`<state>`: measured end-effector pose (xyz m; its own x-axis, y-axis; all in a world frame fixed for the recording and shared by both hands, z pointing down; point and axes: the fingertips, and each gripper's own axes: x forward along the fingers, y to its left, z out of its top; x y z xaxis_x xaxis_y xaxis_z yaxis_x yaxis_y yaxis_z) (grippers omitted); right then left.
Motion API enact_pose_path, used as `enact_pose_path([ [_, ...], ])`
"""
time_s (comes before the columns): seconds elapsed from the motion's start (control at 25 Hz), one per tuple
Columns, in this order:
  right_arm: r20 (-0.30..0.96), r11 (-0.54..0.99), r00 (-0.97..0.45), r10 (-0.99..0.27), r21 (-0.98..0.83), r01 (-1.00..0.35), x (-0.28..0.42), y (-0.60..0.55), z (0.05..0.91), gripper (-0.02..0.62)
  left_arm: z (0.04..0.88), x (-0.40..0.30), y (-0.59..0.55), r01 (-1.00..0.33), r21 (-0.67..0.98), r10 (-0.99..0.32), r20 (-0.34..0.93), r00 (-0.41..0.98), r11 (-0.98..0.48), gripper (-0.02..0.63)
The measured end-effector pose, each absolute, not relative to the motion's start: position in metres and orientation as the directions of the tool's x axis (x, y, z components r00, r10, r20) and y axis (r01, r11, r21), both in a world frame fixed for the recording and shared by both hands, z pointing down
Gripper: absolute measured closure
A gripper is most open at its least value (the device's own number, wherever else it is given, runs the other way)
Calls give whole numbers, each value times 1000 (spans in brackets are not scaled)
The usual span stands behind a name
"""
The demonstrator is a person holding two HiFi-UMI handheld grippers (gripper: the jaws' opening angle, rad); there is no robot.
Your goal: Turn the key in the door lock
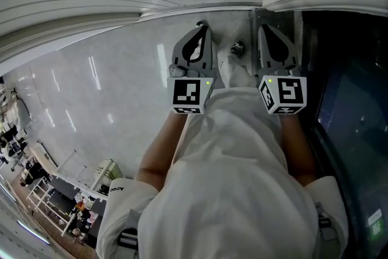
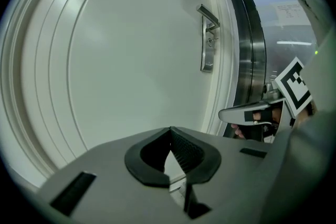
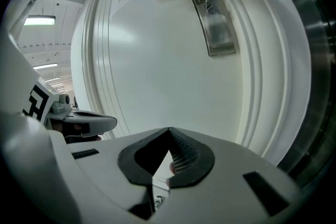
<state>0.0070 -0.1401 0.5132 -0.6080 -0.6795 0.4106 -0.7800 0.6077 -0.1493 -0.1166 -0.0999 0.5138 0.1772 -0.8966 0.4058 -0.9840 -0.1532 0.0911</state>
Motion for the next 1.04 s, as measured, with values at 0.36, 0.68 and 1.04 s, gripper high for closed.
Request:
enact_pose_path([
  [0.36, 421, 639, -632, -650, -146, -755, -3, -134, 520, 592, 520, -113, -94, -983, 94, -890, 417, 184, -159, 600],
  [0.68, 437, 614, -613, -658, -161, -773, 5, -129, 528, 592, 530, -106, -85, -981, 89, -873, 447, 196, -175, 600],
  [1.04, 447, 611, -605, -658, -152, -777, 1, -121, 531, 592, 530, -107, -83, -979, 89, -871, 446, 204, -184, 600],
])
